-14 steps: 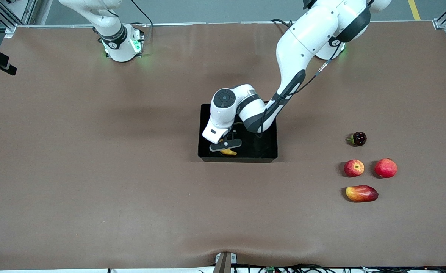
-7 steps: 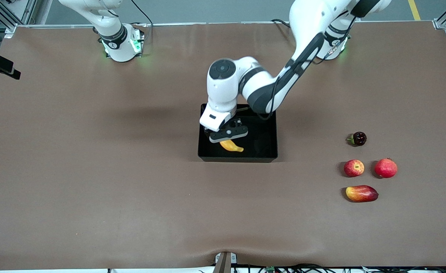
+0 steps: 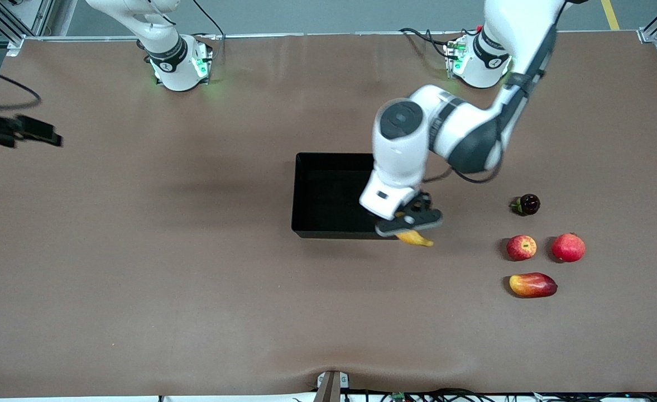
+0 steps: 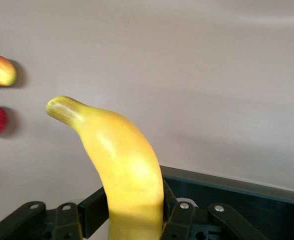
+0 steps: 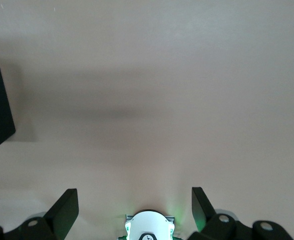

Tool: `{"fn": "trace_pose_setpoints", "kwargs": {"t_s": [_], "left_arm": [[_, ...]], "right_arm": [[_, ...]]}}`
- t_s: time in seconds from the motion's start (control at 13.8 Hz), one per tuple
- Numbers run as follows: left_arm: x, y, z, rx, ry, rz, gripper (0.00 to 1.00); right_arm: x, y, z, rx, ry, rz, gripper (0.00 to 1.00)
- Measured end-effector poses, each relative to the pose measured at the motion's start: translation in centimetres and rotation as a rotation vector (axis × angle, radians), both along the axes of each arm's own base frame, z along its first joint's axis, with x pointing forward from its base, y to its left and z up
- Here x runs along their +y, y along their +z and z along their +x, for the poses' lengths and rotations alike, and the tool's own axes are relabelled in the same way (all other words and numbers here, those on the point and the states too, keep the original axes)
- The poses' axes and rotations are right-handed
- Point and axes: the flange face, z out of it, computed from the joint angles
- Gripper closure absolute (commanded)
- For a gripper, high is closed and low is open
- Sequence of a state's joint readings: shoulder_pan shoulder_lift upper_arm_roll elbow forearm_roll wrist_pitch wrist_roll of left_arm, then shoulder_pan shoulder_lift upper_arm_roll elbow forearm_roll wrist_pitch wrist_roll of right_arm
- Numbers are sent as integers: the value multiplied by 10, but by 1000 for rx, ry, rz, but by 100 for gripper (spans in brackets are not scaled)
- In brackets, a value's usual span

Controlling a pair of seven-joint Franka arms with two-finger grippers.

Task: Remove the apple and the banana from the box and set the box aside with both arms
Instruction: 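Carry the banana toward the fruits while the right gripper reaches the tray, then lower the banana beside the apples while the right gripper grasps the tray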

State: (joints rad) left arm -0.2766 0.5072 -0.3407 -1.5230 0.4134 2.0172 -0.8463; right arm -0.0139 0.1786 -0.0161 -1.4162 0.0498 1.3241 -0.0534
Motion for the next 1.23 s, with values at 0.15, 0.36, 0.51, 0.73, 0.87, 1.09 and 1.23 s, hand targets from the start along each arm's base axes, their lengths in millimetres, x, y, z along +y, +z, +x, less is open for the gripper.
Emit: {"fn": "trace_pose_setpoints", "kwargs": {"t_s": [0.15, 0.36, 0.51, 0.73, 0.87, 1.09, 1.23], "left_arm": [[50, -20, 16, 59, -59, 40, 100], [106, -52, 24, 136, -74, 72, 100], [128, -77, 23, 168, -82, 76, 100], [171, -121, 25, 156, -160, 31, 100], [192, -146, 24, 138, -206, -6, 100], [198, -171, 20, 125, -260, -40, 100], [203, -179, 20, 130, -278, -47, 100]], "right_arm": [[39, -36, 18, 35, 63, 7, 0], [114, -53, 31, -29, 156, 60, 0], [153, -60, 34, -62, 185, 125, 0], [214, -89, 36, -56, 105, 126, 0], [266, -118, 33, -60, 18, 96, 0], [357, -167, 20, -111, -95, 74, 0], [405, -207, 6, -146, -89, 51, 0]]}}
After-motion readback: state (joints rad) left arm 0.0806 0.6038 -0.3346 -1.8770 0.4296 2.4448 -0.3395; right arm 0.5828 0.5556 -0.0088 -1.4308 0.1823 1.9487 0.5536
